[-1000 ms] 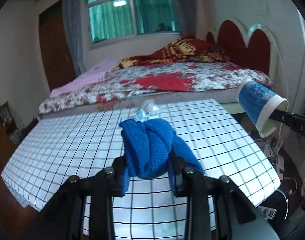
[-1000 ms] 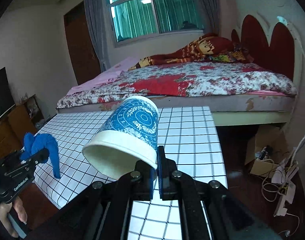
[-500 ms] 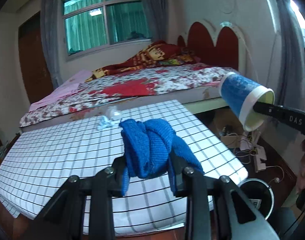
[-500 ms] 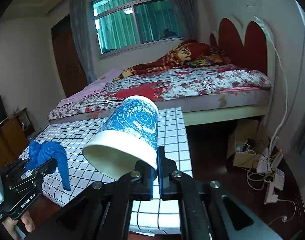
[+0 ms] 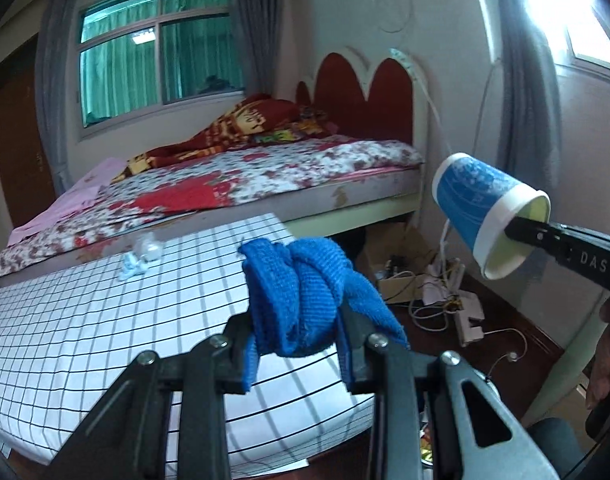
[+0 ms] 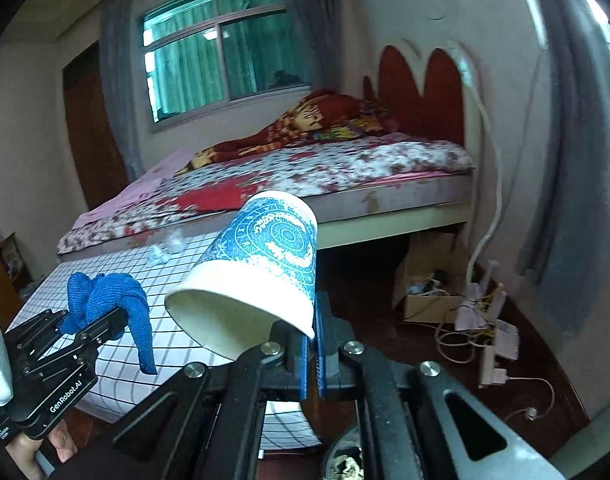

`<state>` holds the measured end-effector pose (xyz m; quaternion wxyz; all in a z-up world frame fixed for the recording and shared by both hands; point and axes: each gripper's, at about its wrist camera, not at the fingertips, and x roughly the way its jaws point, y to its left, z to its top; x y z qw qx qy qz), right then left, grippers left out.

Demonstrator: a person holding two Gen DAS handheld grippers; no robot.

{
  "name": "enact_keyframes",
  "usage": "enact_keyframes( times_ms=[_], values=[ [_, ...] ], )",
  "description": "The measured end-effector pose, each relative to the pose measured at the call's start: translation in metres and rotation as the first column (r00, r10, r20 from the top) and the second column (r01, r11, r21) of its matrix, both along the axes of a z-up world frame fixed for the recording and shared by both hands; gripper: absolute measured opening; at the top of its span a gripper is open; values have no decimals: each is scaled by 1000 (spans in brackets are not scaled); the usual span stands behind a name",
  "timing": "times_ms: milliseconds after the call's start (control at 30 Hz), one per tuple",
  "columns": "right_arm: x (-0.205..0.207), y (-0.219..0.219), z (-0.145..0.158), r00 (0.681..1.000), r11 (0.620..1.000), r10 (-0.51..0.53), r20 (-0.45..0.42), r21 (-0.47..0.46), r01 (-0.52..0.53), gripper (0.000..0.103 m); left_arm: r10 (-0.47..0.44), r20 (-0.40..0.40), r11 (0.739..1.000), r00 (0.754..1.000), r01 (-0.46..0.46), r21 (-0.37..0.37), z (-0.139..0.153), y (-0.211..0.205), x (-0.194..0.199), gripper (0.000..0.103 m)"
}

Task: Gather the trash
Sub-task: 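Lift the blue cloth and blue-white cup and carry them over the black bin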

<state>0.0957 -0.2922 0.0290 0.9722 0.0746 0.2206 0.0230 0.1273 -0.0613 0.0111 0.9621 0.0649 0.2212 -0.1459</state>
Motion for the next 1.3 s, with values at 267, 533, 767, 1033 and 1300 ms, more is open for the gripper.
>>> enact_keyframes(
  times_ms=[267, 533, 767, 1033, 1300],
  values=[
    [-16, -22, -18, 999, 999, -45, -29, 16, 46, 3, -40, -22, 999, 999, 40, -22, -13, -18, -13, 32],
    [-32, -39, -41, 994, 996, -83, -72, 26, 85, 3, -104, -54, 994, 993, 103, -32, -31, -43, -21, 32],
    [-51, -68, -58, 985, 991, -131, -111, 18, 134, 3, -174, -94, 984, 980, 170, -44, -47, -78, -25, 32],
    [-56, -95, -80, 976, 987, -153, -154, 17, 158, 4, -224, -149, 975, 963, 221, -39, -71, -108, -23, 32],
    [-50, -104, -133, 953, 989, -146, -265, -6, 149, 4, -262, -252, 965, 932, 262, -35, -112, -126, -17, 32]
  ],
)
